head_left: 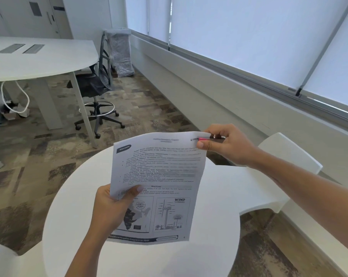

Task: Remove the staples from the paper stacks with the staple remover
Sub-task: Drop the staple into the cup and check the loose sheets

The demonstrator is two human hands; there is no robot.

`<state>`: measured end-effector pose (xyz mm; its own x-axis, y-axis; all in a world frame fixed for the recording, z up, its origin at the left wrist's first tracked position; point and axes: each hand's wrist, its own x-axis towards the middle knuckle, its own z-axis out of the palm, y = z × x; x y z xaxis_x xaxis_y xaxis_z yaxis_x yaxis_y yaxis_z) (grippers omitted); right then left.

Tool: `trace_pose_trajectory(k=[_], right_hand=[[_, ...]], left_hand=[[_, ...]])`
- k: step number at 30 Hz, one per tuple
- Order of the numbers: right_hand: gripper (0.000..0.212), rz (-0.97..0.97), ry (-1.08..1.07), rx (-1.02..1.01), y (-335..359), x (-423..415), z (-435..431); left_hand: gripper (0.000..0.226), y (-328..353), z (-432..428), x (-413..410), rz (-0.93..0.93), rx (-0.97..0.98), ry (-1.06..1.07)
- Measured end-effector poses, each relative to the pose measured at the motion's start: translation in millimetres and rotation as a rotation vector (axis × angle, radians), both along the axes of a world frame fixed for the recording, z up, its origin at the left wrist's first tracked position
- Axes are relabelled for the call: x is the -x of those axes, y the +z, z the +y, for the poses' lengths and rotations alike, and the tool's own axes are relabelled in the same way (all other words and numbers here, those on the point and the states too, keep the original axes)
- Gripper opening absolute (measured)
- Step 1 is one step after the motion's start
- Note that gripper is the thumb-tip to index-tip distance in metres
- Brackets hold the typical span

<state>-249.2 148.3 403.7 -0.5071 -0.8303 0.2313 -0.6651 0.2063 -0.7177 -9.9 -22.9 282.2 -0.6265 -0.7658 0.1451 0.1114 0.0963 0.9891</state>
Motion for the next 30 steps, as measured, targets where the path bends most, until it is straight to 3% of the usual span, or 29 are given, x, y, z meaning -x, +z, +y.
trace_pose_trajectory(k=[5,12,21,30], right_hand=[[0.040,-0.179,0.109,0.060,-9.6,5.3,-1.3],[0.049,-0.382,0.108,0.263,-14.2,13.2,2.0],[0.025,-0.429,-0.112,0.284,-44.9,25.4,-6.0],[0.013,-0.502,-0.497,0.304,-139.3,26.5,-32.2]], left_hand=[[0.017,-3.0,-1.6,3.9,-0.010,-0.020,-0.007],[0.019,-8.0,-4.2,5.1,-0.003,-0.063,0.003],[0.024,-25.8,-10.2,8.3,-0.057,-0.117,0.013],[0.028,-69.3,-28.4,16.4,-0.178,-0.214,0.064]])
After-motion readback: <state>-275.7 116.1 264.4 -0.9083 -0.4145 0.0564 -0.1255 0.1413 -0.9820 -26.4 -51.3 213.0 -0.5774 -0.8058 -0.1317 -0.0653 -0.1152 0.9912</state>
